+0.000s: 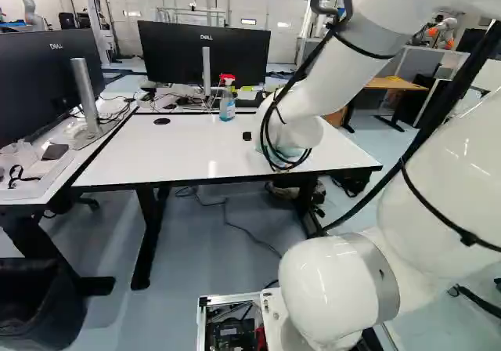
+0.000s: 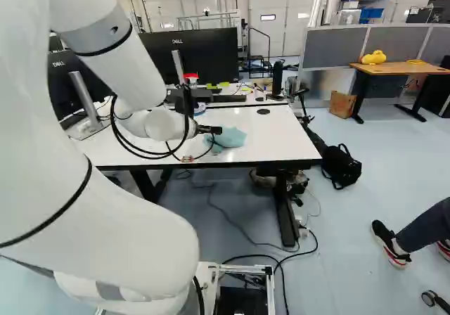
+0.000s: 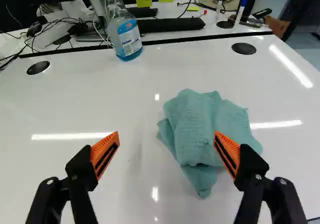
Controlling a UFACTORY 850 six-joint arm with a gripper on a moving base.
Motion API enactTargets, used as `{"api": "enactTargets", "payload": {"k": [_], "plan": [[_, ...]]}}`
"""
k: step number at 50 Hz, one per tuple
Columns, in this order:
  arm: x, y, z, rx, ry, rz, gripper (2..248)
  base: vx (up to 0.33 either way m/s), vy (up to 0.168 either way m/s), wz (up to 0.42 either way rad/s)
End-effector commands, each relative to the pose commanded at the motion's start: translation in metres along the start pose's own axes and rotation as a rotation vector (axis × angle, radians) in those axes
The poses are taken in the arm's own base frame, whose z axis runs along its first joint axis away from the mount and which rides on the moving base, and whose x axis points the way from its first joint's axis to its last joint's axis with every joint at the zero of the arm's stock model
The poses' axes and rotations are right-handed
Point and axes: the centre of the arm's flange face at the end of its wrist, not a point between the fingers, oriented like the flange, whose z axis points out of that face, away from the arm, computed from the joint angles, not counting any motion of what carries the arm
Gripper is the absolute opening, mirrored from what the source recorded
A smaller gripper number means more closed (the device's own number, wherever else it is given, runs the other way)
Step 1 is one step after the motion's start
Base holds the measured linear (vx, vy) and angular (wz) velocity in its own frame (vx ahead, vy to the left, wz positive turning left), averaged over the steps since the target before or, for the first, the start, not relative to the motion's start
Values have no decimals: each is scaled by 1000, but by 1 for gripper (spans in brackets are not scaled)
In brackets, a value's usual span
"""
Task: Clean the table with the green towel
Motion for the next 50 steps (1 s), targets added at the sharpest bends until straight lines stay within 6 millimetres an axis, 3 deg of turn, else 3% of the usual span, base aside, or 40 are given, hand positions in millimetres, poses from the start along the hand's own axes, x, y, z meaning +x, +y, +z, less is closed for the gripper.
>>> {"api": "enactTargets", "payload": {"k": [25,50], "plan": [[-40,13,-25,-7,111,-26,247,0,0,0],[-66,19,-42,-6,182,-41,247,0,0,0]]}}
